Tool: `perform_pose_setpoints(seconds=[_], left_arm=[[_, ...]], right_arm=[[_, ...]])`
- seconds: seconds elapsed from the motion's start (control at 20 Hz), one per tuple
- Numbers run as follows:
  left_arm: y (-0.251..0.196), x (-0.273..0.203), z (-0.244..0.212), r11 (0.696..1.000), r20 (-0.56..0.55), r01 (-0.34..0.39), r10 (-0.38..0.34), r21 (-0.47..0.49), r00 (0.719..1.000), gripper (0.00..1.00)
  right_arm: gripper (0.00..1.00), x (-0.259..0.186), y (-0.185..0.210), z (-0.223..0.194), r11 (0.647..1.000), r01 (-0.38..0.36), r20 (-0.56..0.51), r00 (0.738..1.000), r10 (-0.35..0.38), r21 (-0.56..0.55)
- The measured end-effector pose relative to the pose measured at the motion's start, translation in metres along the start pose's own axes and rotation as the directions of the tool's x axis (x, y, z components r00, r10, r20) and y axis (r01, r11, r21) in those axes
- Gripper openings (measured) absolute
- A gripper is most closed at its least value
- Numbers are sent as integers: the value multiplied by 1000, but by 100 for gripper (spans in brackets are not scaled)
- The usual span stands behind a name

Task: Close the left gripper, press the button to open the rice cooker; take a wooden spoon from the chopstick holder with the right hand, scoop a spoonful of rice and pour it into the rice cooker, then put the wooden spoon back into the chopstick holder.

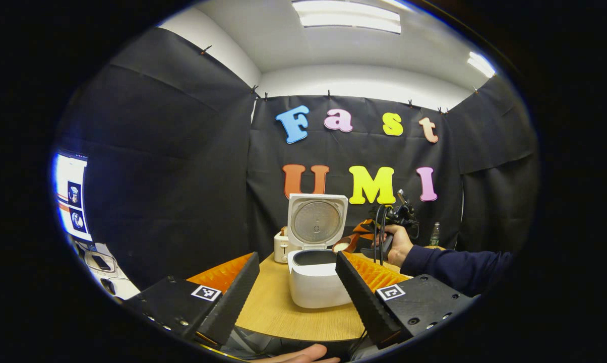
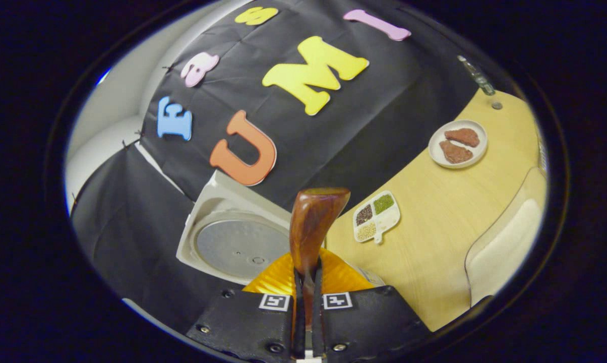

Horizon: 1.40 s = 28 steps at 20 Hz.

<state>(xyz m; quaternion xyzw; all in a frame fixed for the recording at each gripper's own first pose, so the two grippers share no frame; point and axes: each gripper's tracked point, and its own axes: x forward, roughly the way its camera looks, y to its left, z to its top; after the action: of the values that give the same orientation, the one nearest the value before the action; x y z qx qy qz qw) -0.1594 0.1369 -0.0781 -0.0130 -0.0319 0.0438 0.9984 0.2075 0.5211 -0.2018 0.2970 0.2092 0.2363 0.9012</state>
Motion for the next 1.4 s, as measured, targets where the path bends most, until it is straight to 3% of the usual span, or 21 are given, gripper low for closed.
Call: perform_pose_setpoints(seconds=[0.2, 0.35, 0.4, 0.55, 0.9, 1.1, 1.25, 1.4], left_arm=[[10, -2, -1, 999, 13, -30, 30, -17, 999, 96], [9, -3, -7, 999, 4, -22, 22, -34, 1000, 94], [9, -4, -8, 999, 4, -20, 20, -34, 1000, 94], [7, -4, -8, 999, 6, -23, 23, -24, 1000, 94], [-4, -4, -8, 1000, 7, -19, 19, -5, 1000, 94], [-13, -8, -4, 1000, 29, 2, -2, 5, 1000, 94], [-24, -5, -3, 1000, 24, 18, -19, 24, 1000, 94], [-36, -2, 0, 998, 28, 37, -38, 55, 999, 94]], right_arm=[[11, 9, 25, -8, 975, -21, 5, 1000, 22, -221], [11, 6, 44, -8, 917, -15, 48, 998, 38, -398], [14, 5, 48, -4, 885, 7, 78, 996, 33, -466], [11, -1, 62, 3, 777, 42, 145, 987, 64, -628], [11, -30, 93, 2, 531, 68, 208, 956, 208, -845], [11, -39, 94, 0, 509, 50, 203, 947, 249, -860], [11, -55, 95, 12, 520, 87, 266, 922, 280, -849], [11, -66, 89, 21, 533, 89, 275, 920, 280, -841]])
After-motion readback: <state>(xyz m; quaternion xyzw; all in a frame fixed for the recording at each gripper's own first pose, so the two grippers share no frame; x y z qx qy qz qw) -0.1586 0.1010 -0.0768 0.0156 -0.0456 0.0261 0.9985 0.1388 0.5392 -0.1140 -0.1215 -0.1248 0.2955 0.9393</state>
